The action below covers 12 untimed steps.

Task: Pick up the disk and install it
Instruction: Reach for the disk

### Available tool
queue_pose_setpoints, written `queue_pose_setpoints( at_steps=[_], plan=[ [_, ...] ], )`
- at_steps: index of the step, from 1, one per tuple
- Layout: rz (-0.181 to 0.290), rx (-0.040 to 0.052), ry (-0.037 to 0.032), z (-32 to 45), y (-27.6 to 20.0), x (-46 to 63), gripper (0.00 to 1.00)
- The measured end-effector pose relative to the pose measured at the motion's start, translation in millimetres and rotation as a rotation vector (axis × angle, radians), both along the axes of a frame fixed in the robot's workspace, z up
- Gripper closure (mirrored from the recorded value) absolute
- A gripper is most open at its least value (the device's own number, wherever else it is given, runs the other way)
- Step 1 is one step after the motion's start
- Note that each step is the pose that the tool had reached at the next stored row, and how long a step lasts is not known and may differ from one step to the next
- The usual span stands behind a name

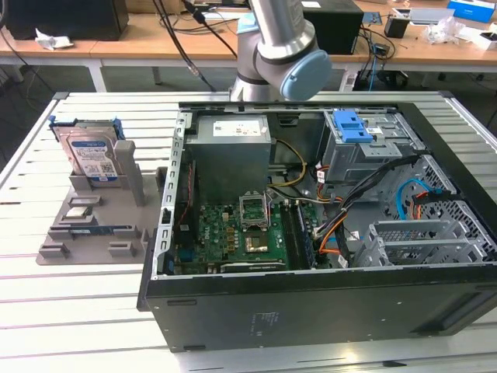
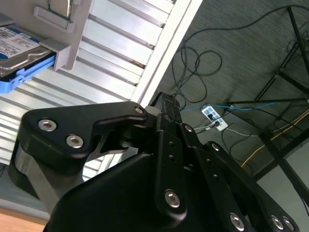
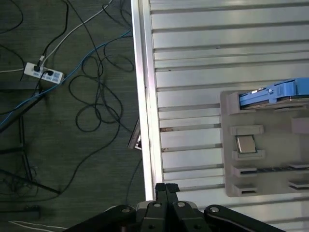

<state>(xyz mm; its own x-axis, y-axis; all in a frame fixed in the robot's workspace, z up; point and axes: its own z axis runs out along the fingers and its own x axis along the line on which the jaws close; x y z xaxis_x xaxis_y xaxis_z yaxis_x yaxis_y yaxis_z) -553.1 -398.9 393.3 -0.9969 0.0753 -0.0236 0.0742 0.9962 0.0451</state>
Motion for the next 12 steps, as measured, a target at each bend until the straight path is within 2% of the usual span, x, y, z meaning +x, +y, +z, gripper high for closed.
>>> queue_pose_setpoints(
  at_steps=[3,7,10,12],
  plan=[
    [0.0,0.0,0.0,0.0,0.1,-9.6,0.89],
    [0.0,-0.0004,-0.0001,0.0,0.2,-10.1,0.89],
    [0.0,-0.0014,0.0009,0.0,0.2,1.2,0.89],
    [0.0,-0.0018,0.0038,0.0,0.1,13.7,0.89]
  ],
)
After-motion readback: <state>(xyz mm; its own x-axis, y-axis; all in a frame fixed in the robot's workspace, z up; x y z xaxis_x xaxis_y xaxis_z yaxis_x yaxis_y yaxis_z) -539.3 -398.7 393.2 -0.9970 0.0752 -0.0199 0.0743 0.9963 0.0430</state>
